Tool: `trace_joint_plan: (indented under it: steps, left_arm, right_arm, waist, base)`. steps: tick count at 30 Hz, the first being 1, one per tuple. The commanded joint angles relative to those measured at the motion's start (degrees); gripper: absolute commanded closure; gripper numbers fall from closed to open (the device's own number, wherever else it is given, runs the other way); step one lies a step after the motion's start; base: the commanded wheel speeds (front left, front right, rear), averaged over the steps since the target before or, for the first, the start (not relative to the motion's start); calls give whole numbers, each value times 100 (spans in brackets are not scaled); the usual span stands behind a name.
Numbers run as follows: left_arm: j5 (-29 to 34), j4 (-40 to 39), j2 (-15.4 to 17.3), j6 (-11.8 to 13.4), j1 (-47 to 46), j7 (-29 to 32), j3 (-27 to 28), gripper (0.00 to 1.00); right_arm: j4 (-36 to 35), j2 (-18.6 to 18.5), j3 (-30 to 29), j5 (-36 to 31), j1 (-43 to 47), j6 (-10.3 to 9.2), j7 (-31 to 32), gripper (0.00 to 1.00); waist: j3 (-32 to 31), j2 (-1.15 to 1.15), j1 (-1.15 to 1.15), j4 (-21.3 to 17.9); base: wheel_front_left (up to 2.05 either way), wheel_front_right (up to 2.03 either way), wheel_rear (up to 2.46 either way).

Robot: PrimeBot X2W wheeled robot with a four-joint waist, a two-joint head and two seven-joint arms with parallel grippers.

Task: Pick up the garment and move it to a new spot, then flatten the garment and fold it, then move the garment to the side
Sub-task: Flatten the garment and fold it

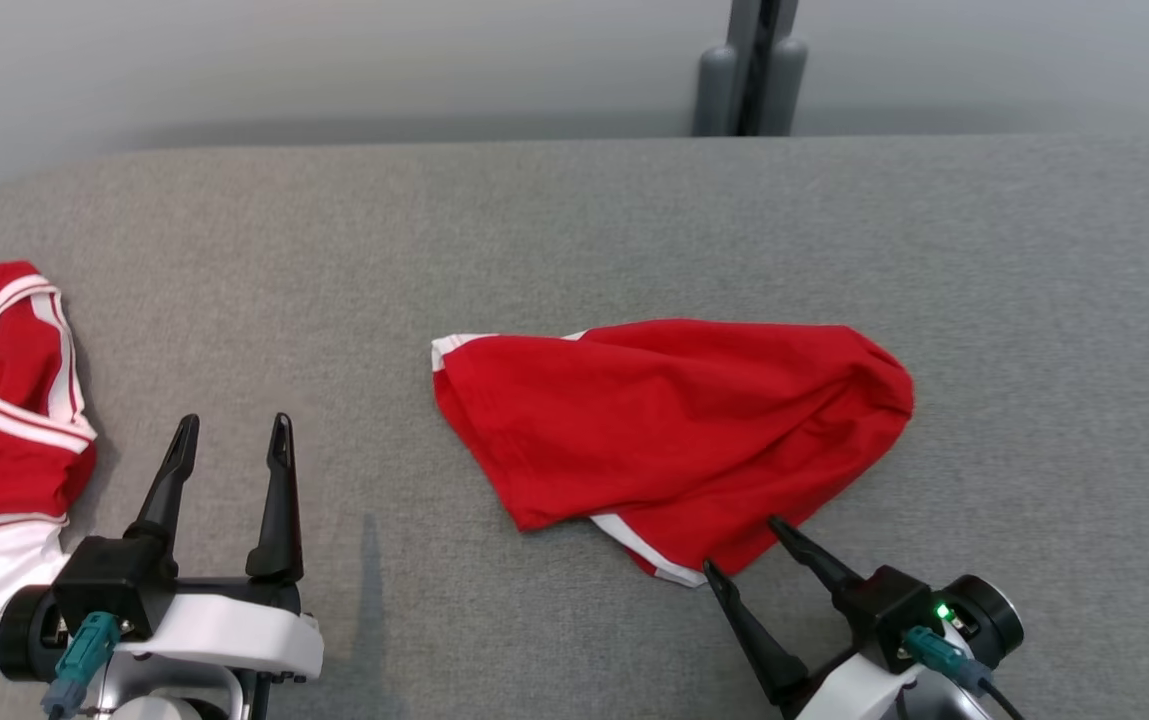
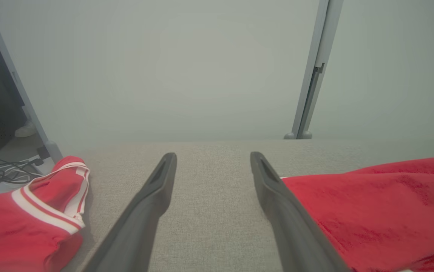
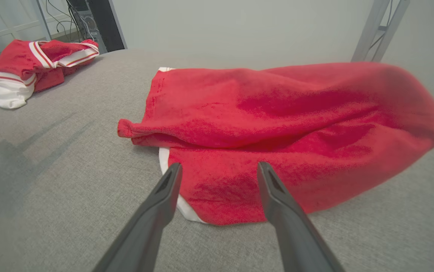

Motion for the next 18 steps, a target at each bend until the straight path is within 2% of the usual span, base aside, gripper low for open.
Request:
trace_joint_plan:
  steps: [1, 11, 12, 13, 14, 15, 18]
  left_arm:
    - [-26, 52, 25, -41, -126, -65, 16, 0]
    - [-76, 534, -168, -219, -522, -334, -88, 0]
    - [-73, 576, -179, -230, -555, -355, -92, 0]
    - [-70, 612, -189, -241, -587, -369, -94, 0]
    - [-72, 648, -202, -237, -611, -387, -95, 0]
    - [-82, 725, -216, -258, -640, -415, -97, 0]
    - [-94, 798, -229, -299, -701, -447, -85, 0]
  right_arm:
    - [77, -100, 98, 58, -97, 0, 37, 0]
    - [642, -561, 856, 198, -535, 0, 591, 2]
    - [681, -593, 910, 227, -590, 0, 699, 48]
    - [700, -629, 982, 256, -657, 0, 785, 65]
    - [691, -653, 1021, 294, -722, 0, 833, 96]
    - [655, -720, 1167, 401, -817, 0, 992, 100]
    - [408, -910, 1454, 660, -964, 1, 1210, 100]
  waist:
    - [241, 0, 0, 196]
    - [559, 0, 0, 356]
    - [571, 0, 0, 349]
    - [583, 0, 0, 340]
    - [593, 0, 0, 332]
    - [604, 0, 0, 306]
    - [601, 0, 0, 228]
  base:
    - [0, 0, 0]
    - [0, 0, 0]
    - [0, 0, 0]
    - [0, 0, 0]
    - [0, 0, 0]
    - [0, 0, 0]
    - [0, 0, 0]
